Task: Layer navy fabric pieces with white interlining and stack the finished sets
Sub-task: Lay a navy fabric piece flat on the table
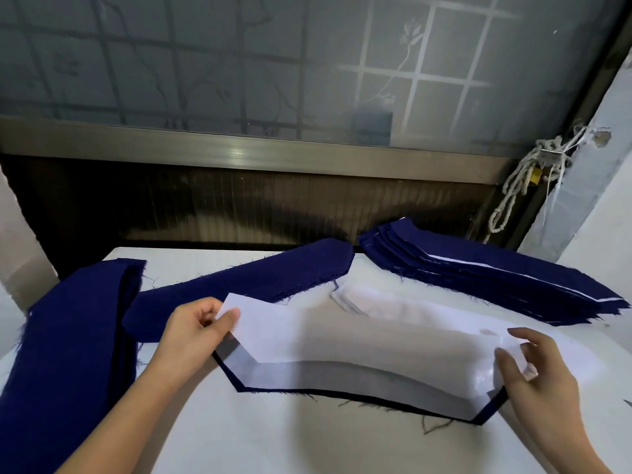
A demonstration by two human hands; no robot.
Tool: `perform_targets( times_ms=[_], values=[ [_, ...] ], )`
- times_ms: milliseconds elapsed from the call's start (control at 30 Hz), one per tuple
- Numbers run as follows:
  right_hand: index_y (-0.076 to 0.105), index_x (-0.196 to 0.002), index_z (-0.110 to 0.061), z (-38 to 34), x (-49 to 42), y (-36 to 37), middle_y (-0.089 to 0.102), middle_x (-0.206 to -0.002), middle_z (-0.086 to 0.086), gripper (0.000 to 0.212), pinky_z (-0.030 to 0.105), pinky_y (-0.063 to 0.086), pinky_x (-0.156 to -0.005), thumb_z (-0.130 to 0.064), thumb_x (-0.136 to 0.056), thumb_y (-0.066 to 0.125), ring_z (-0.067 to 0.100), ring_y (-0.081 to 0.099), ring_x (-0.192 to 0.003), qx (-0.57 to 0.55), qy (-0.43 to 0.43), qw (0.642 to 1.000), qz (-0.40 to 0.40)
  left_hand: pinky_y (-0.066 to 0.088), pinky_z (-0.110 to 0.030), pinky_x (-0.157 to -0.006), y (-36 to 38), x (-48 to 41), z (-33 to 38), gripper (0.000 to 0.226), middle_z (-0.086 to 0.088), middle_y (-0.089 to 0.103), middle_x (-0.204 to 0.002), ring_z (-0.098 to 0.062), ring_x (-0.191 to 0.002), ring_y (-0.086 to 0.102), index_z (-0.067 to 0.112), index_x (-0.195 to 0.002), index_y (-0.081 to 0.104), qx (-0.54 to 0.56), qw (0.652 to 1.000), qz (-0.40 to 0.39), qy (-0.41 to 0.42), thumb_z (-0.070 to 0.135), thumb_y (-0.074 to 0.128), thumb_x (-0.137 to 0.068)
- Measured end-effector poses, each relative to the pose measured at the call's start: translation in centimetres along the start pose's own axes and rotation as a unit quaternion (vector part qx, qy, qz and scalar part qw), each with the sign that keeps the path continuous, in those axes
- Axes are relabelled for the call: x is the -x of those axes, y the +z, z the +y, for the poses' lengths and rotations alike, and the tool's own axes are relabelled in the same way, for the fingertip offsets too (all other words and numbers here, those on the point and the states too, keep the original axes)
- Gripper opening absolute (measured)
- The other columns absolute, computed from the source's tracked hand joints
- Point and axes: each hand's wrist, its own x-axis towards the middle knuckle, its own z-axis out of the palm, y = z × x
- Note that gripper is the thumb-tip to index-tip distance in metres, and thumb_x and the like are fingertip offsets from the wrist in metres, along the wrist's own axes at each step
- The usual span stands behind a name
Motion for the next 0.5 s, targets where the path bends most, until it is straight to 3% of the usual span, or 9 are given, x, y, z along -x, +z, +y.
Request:
perform_targets(
  times_ms=[100, 200, 367, 500],
  values=[
    [0.052, -0.105, -0.042, -0.2, 0.7, 0.7, 0.064, -0.08, -0.001, 0.032, 0.037, 0.048, -0.062, -0.016, -0.089, 0.061, 0.01, 0.062, -0.059, -0.011, 0.015, 1.0, -0.016, 0.04, -0.03, -0.059, -0.1, 0.2, -0.1, 0.03, -0.013, 0.055, -0.06, -0.013, -0.055, 0.047, 0.011, -0.062, 0.054, -0.03, 0.999, 0.029, 0.011, 0.017, 0.068, -0.088],
    [0.051, -0.102, -0.043, -0.2, 0.9, 0.9, 0.064, -0.078, -0.003, 0.031, 0.037, 0.049, -0.057, -0.016, -0.089, 0.061, 0.016, 0.062, -0.049, -0.011, 0.028, 0.999, -0.02, 0.038, -0.021, -0.051, 0.1, 0.6, 0.0, 0.026, -0.002, 0.055, -0.054, -0.006, -0.047, 0.044, 0.018, -0.063, 0.056, -0.079, 0.996, 0.044, 0.027, 0.016, 0.069, -0.085],
    [0.053, -0.1, -0.038, 0.2, 0.6, 1.0, 0.065, -0.081, -0.003, 0.029, 0.033, 0.047, -0.056, -0.013, -0.088, 0.061, 0.017, 0.061, -0.05, 0.029, 0.015, 0.999, -0.038, 0.037, -0.025, -0.049, 0.0, 0.2, -0.8, 0.034, 0.001, 0.053, -0.049, -0.009, -0.044, 0.041, 0.021, -0.057, 0.049, -0.164, 0.985, 0.033, 0.045, 0.023, 0.072, -0.083],
    [0.056, -0.093, -0.037, 0.8, 0.5, 1.2, 0.066, -0.068, -0.003, 0.026, 0.028, 0.045, -0.056, -0.012, -0.085, 0.061, 0.018, 0.06, -0.054, 0.058, 0.008, 0.997, -0.055, 0.034, -0.025, -0.046, 0.1, 0.5, -1.1, 0.033, 0.012, 0.056, -0.055, -0.011, -0.047, 0.047, 0.023, -0.057, 0.048, -0.279, 0.958, 0.003, 0.072, 0.03, 0.069, -0.081]
  ],
)
